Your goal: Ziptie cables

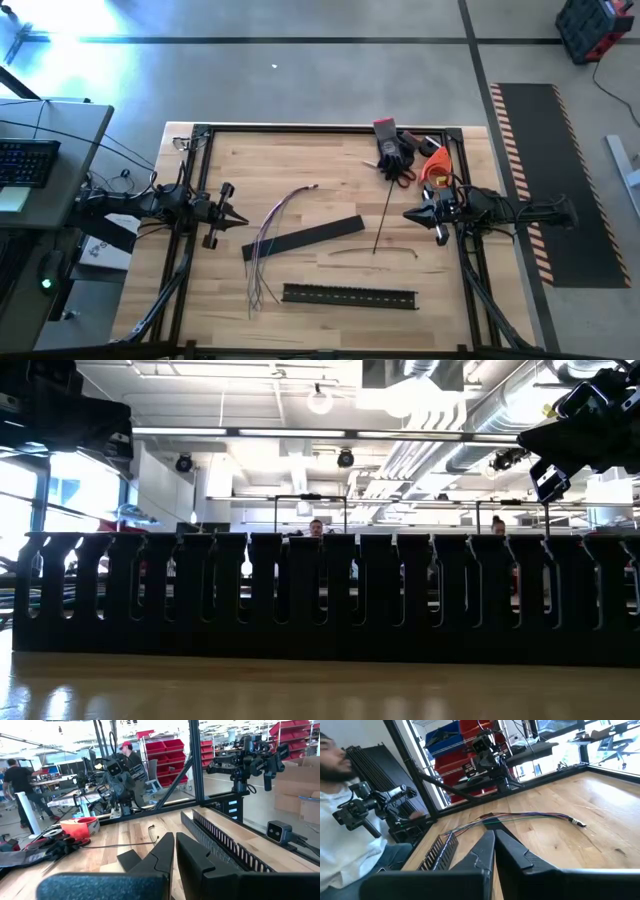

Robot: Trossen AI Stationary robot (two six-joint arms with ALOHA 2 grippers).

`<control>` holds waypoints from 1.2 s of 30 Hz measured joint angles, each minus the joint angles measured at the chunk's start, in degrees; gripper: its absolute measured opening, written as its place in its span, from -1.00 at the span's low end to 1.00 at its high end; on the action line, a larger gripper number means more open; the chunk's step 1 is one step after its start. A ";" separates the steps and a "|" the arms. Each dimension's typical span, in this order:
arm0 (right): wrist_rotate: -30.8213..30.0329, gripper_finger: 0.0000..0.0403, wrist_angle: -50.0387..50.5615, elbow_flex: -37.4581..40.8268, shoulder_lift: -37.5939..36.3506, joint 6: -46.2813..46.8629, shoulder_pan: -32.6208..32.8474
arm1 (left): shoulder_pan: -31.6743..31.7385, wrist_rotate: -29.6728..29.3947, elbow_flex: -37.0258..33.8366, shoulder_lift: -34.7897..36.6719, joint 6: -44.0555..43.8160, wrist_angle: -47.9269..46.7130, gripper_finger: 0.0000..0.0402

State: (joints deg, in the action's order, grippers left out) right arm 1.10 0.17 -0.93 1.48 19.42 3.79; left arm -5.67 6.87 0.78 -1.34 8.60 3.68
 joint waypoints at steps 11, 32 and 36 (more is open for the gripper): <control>0.00 -1.00 0.00 0.01 0.00 0.00 0.00 | 0.00 0.00 0.00 0.00 0.00 0.00 -0.97; -2.14 -1.00 -0.55 0.02 0.01 -5.31 0.00 | 0.01 0.00 0.00 0.00 0.01 0.02 -0.97; -7.02 -1.00 -3.18 0.02 -0.03 -7.68 -0.02 | 0.00 -2.69 0.00 0.02 1.07 0.25 -0.97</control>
State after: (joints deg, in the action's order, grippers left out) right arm -5.91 -3.01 -0.91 1.45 11.74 3.77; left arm -5.67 4.19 0.77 -1.32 9.67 3.93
